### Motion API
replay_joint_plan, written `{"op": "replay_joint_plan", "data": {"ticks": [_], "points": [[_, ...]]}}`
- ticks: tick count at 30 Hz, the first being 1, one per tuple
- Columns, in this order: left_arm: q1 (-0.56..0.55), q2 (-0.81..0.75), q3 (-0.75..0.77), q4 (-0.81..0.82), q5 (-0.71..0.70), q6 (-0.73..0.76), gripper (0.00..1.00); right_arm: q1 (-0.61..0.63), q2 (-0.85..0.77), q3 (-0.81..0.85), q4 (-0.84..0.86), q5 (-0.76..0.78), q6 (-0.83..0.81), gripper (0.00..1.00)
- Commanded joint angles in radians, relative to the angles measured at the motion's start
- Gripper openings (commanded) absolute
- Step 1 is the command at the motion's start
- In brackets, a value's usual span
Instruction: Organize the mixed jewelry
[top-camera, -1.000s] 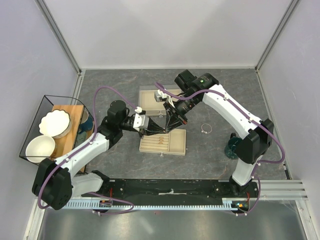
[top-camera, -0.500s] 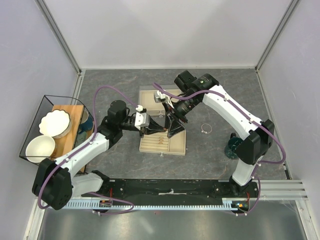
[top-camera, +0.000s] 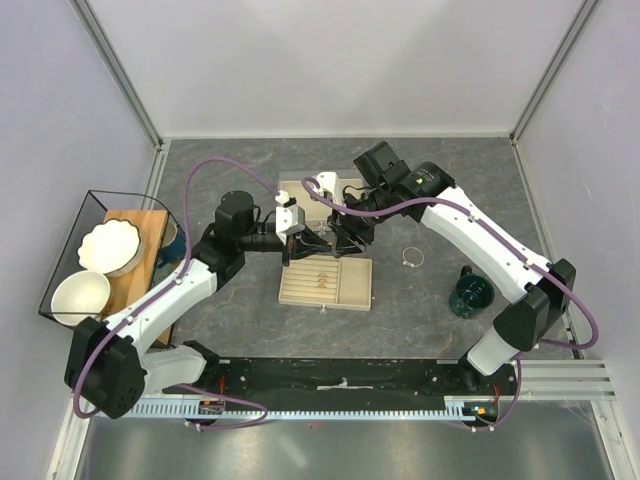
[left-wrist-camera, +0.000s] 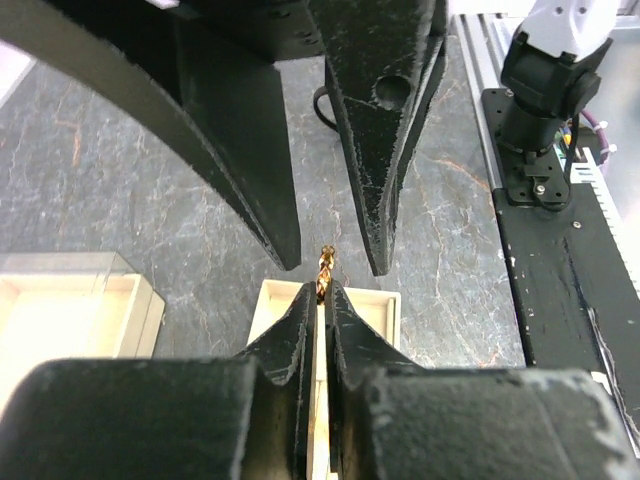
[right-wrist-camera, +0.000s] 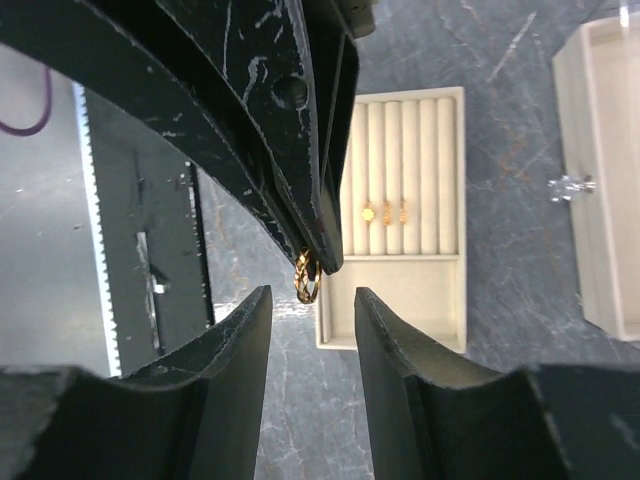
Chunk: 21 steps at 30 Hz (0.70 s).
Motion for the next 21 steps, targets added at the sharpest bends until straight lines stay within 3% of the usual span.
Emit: {"op": "replay_joint_plan", "data": {"ticks": [1,9,21], "points": [[-0.003,0.030,0.061,-0.069,-0.063,-0.060,0.02,0.011,-0.048,0.000,0.090,0.099,0.068,0.45],[-0.003,0.071,0.075,-0.093,-0.052,-0.083,0.01,0.020,-0.058,-0.003,0.113,0.149,0.080,0.37],[-0.001,0.067,0.080,-0.089,-0.069,-0.091,0.02,0.040,-0.050,-0.039,0.113,0.111,0.073,0.38]]}}
